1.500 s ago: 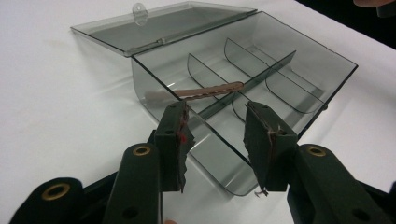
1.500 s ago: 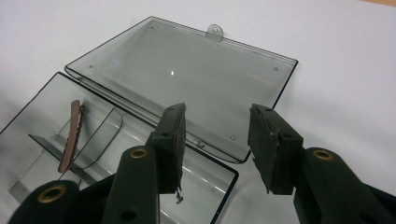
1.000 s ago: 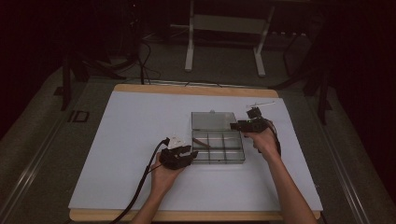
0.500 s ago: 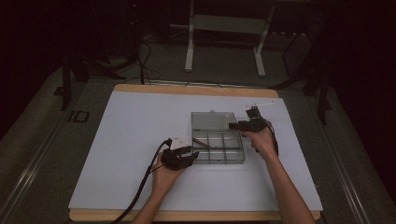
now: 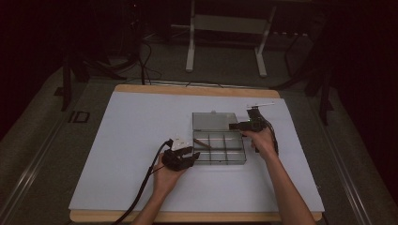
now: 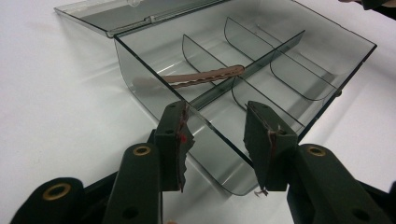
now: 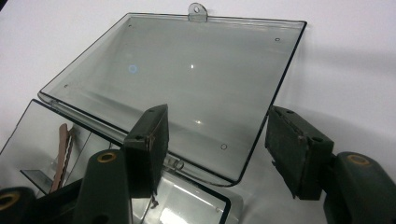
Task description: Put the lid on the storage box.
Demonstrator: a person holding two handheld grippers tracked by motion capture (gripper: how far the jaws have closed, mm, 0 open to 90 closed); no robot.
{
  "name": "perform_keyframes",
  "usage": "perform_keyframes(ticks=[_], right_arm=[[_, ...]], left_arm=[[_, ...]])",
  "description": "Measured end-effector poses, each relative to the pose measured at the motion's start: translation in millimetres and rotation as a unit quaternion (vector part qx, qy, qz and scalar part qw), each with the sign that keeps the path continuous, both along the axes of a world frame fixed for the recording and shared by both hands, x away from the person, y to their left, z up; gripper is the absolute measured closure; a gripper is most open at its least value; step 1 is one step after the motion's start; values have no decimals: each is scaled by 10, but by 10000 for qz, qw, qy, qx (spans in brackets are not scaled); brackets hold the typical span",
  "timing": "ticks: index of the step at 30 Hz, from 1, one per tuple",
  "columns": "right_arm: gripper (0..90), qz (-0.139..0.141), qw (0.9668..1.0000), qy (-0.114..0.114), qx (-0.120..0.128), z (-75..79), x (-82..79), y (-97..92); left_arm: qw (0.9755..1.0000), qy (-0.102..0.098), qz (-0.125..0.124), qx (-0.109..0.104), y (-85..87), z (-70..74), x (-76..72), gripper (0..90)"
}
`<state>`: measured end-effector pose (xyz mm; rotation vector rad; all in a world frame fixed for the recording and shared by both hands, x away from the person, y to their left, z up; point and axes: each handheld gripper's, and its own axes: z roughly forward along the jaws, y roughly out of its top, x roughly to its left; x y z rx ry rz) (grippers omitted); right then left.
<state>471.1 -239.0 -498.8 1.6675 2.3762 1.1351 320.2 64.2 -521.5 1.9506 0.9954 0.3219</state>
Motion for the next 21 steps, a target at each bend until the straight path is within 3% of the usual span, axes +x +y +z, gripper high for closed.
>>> perform_keyframes(ticks=[12, 21], right_arm=[[427, -30, 9996, 273, 78, -31, 70, -21], [453, -104, 9981, 491, 356, -67, 112, -70]], left_arm=[[10000, 17, 22, 34, -5, 8, -1, 612], [10000, 5, 11, 66, -9, 10, 0, 613]])
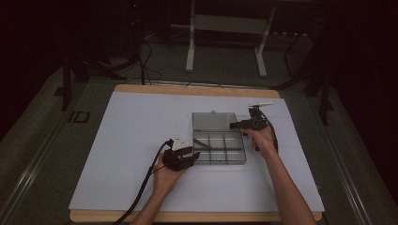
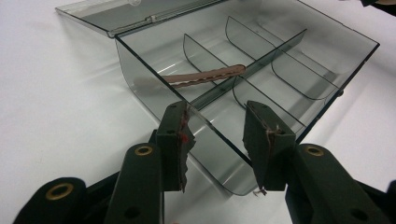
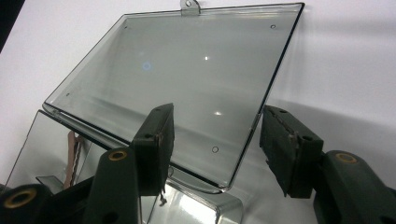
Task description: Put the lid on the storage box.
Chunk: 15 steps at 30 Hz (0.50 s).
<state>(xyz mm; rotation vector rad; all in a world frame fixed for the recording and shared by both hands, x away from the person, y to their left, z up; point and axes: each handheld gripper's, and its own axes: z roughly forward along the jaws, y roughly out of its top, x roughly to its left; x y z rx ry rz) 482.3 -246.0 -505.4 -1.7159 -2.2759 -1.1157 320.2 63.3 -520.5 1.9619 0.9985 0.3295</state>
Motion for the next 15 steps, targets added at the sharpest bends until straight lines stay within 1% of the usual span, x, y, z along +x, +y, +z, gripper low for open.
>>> perform_keyframes(ticks=[2, 4, 5, 7, 9, 12, 15], right_arm=[[464, -8, 10000, 32, 42, -5, 6, -6], [501, -2, 9997, 83, 225, -14, 13, -29], [501, 1, 9997, 67, 242, -15, 15, -33], [503, 10, 9997, 54, 221, -12, 15, -29], [513, 27, 9998, -18, 191, -2, 8, -27], [544, 26, 9998, -150, 131, 20, -5, -26], [576, 47, 9994, -333, 10, 59, -25, -22]], left_arm=[[10000, -1, 3, 2, -1, 0, 0, 613], [10000, -9, 14, -1, -3, -2, -3, 614], [10000, -7, 13, -4, -3, -2, -3, 614], [10000, -11, 8, 5, -3, -2, -3, 614], [10000, -13, 9, 11, -4, -1, -3, 614], [10000, -15, 8, 14, -4, -1, -3, 614], [10000, -14, 3, 18, -4, 0, -2, 613]])
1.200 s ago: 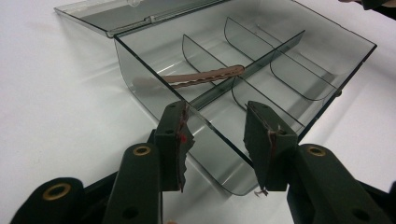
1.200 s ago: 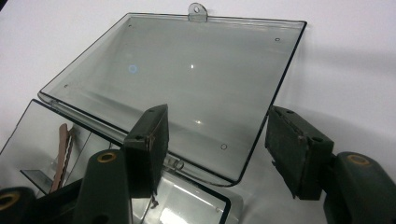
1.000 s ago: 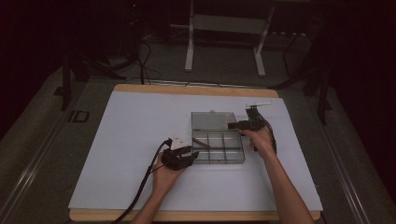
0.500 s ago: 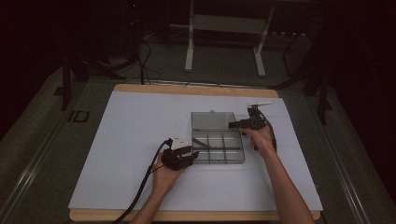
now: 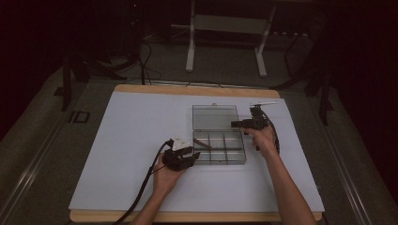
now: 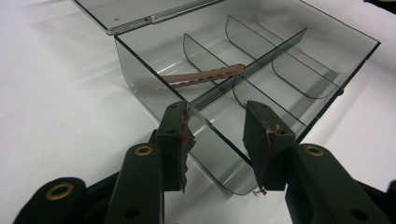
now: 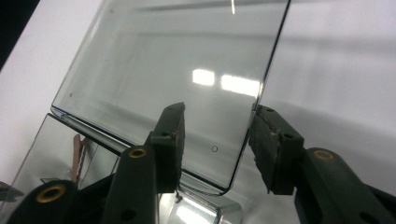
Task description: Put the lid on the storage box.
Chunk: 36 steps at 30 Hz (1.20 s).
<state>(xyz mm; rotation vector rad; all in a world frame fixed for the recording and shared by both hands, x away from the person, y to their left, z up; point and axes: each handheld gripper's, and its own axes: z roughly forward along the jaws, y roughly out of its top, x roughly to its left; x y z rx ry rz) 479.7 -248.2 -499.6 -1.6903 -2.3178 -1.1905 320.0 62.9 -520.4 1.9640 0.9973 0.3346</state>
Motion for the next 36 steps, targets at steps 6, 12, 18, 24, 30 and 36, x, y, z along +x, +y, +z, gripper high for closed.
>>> perform_keyframes(ticks=[6, 12, 18, 24, 30, 36], right_arm=[[650, 49, 9987, -428, -257, 82, -66, 13], [715, 112, 9952, -856, -471, 147, -153, 10], [751, 135, 9890, -1262, -764, 182, -261, 37], [773, 109, 9803, -1636, -1100, 195, -373, 84], [786, 111, 9740, -1893, -1240, 201, -463, 91], [798, 151, 9710, -2048, -1227, 205, -541, 68]], left_arm=[[10000, -4, 14, -12, -2, -3, -3, 613], [10000, -6, 19, -4, -4, -2, -4, 613], [10000, -2, 25, 17, -7, 1, -5, 613], [10000, -8, 26, 25, -7, 1, -5, 613], [10000, -7, 39, 30, -12, 3, -7, 614], [10000, -7, 44, 43, -16, 5, -7, 615]])
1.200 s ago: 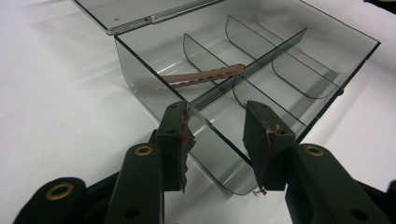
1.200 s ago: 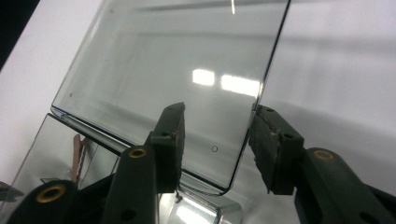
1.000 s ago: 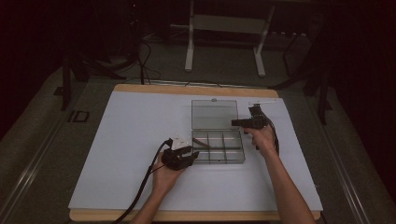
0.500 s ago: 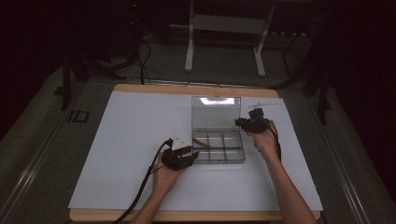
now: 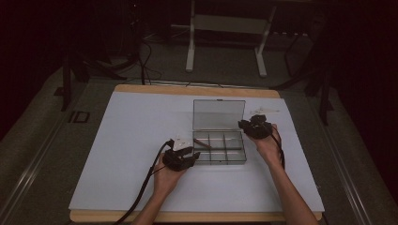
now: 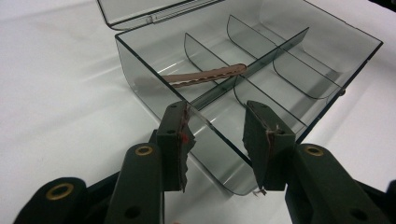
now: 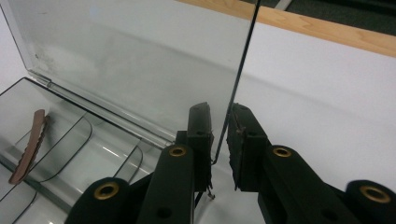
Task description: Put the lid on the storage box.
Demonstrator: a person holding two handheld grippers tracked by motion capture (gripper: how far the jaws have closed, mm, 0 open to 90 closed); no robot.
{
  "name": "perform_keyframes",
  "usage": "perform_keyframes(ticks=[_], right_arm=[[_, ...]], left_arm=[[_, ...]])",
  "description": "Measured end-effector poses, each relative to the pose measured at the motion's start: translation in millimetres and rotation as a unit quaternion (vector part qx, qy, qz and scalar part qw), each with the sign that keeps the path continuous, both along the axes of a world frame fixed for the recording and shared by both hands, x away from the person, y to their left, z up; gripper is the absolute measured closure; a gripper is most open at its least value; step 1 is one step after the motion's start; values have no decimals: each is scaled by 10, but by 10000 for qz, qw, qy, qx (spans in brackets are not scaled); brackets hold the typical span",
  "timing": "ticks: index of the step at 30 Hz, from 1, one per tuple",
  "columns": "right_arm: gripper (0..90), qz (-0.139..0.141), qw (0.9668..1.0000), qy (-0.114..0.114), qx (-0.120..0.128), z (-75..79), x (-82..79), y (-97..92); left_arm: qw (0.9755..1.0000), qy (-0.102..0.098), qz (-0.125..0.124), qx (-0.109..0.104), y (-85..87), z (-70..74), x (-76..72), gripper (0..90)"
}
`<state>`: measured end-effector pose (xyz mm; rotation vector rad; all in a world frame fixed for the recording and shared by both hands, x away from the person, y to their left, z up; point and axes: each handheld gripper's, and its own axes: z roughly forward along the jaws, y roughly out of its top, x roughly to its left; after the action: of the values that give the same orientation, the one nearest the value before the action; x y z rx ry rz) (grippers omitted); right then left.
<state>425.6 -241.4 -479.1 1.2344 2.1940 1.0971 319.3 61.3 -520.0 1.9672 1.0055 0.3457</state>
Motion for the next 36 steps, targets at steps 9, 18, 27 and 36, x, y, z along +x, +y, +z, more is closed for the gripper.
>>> perform_keyframes(ticks=[9, 18, 27, 36], right_arm=[[802, 47, 9995, -211, -209, 14, -111, 15], [800, 102, 9990, -298, -311, 16, -179, 15], [799, 172, 9985, -365, -365, 11, -227, 2], [796, 199, 9985, -373, -336, 2, -258, -10]], left_arm=[[10000, 3, 7, 2, -2, 2, 0, 616], [10000, 5, 27, -27, 4, -4, -1, 619], [10000, 10, 32, -17, 2, -1, -2, 619], [10000, 25, 19, 4, 0, 6, 2, 617]])
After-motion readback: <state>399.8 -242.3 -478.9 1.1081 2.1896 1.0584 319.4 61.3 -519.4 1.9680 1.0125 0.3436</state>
